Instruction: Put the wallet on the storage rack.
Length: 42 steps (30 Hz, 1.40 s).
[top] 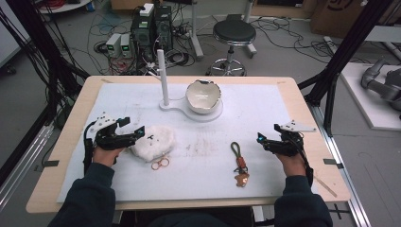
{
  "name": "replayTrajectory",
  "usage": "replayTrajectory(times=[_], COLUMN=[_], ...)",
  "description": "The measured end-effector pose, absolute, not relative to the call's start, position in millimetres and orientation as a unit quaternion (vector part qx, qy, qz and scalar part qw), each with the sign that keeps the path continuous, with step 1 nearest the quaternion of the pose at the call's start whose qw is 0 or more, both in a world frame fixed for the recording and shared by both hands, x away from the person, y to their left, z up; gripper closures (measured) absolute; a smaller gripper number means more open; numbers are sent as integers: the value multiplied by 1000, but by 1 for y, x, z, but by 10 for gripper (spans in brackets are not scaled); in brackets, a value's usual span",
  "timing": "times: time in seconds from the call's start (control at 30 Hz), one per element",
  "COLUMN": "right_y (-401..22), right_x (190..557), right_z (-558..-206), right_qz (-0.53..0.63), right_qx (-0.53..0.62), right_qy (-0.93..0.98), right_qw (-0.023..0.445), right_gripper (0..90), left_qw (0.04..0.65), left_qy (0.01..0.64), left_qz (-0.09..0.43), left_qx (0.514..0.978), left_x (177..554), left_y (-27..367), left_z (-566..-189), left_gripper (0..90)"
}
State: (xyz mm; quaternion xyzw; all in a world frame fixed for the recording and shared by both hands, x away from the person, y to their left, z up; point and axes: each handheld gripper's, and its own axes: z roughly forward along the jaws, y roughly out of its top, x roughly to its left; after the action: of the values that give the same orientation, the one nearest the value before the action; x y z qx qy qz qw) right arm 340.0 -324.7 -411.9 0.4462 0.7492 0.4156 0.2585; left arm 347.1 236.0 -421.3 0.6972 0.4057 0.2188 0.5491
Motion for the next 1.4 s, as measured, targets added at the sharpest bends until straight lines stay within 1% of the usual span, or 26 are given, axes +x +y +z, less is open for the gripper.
replayTrajectory(times=[0.13, 0.17, 0.2, 0.3, 0.37, 0.4, 0.5, 0.6, 0.63, 0.7, 0.77, 0.8, 0.87, 0.9, 0.93, 1.0, 1.03, 1.07, 1.1, 1.13, 1.2, 1.4], right_y=[-324, -324, -324, -323, -322, -322, -322, -321, -319, -317, -311, -309, -306, -304, -303, -299, -298, -298, -297, -297, -296, -284], right_x=[340, 341, 342, 342, 342, 341, 339, 337, 337, 337, 336, 336, 336, 336, 337, 339, 339, 339, 341, 341, 341, 342], right_z=[-412, -412, -413, -413, -414, -414, -413, -413, -414, -414, -414, -413, -413, -413, -413, -413, -414, -414, -414, -414, -414, -412], right_qz=[418, 419, 420, 418, 416, 418, 418, 414, 411, 409, 406, 406, 406, 406, 404, 403, 403, 403, 401, 401, 404, 423], right_qx=[447, 447, 447, 448, 445, 444, 443, 440, 436, 433, 428, 423, 422, 420, 419, 414, 417, 417, 416, 416, 417, 406], right_qy=[748, 748, 748, 749, 752, 752, 752, 756, 760, 763, 768, 771, 772, 773, 775, 779, 779, 779, 780, 780, 779, 780], right_qw=[257, 256, 256, 253, 253, 251, 253, 253, 253, 252, 249, 248, 248, 247, 244, 243, 241, 241, 240, 240, 237, 218], right_gripper=[209, 209, 209, 209, 209, 209, 209, 209, 209, 209, 210, 210, 210, 210, 210, 210, 210, 210, 210, 210, 210, 210], left_qw=[537, 521, 521, 492, 467, 454, 441, 419, 418, 419, 417, 417, 420, 423, 434, 440, 453, 453, 478, 478, 503, 548], left_qy=[413, 423, 423, 435, 442, 445, 448, 449, 446, 451, 456, 456, 459, 461, 463, 462, 461, 461, 456, 456, 449, 422], left_qz=[217, 213, 213, 206, 213, 207, 201, 183, 155, 149, 142, 142, 150, 154, 152, 150, 148, 148, 151, 151, 155, 166], left_qx=[703, 710, 710, 725, 736, 743, 751, 768, 776, 773, 773, 773, 769, 765, 758, 755, 748, 748, 735, 735, 723, 703], left_x=[349, 350, 350, 354, 356, 357, 358, 361, 363, 363, 361, 361, 359, 358, 357, 356, 355, 355, 353, 353, 351, 344], left_y=[232, 228, 228, 221, 216, 213, 212, 210, 211, 211, 213, 213, 216, 219, 222, 224, 226, 226, 227, 227, 227, 215], left_z=[-423, -426, -426, -432, -435, -438, -440, -446, -449, -449, -447, -447, -444, -442, -440, -438, -436, -436, -432, -432, -426, -415], left_gripper=[213, 219, 219, 219, 219, 219, 219, 225, 323, 334, 413, 468, 634, 634, 694, 771, 780, 788, 794, 799, 802, 813])
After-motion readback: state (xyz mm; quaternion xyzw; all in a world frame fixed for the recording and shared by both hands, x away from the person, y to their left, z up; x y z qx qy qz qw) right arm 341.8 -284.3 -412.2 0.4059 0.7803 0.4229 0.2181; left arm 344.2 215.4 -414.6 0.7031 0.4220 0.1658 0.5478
